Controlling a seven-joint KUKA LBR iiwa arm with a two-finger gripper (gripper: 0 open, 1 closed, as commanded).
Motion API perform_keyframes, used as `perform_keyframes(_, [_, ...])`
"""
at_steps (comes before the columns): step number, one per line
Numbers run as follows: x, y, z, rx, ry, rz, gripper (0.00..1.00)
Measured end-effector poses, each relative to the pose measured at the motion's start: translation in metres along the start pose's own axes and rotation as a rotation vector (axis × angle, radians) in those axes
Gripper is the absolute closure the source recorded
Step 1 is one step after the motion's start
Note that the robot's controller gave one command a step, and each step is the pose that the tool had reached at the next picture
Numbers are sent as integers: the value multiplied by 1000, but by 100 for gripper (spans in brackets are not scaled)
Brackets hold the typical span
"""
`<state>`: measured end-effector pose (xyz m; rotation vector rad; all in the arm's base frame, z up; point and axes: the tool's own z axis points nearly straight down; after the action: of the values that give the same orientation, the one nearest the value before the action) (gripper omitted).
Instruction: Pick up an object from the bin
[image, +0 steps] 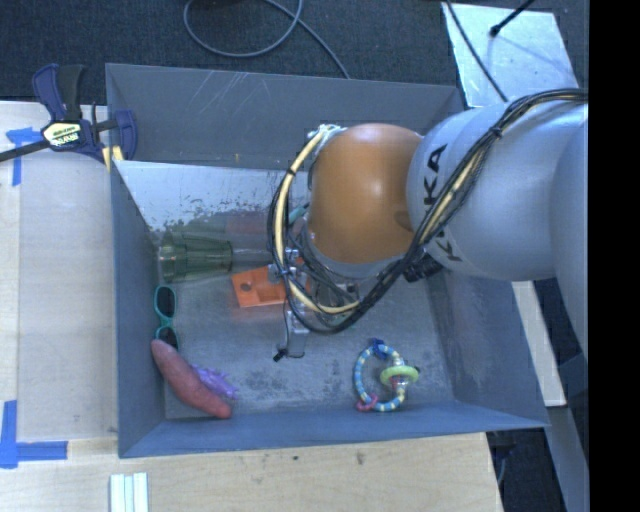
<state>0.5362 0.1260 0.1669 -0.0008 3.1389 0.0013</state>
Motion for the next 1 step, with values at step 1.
perform_keyframes(1, [-50,-8,28,-1,-4,29,0])
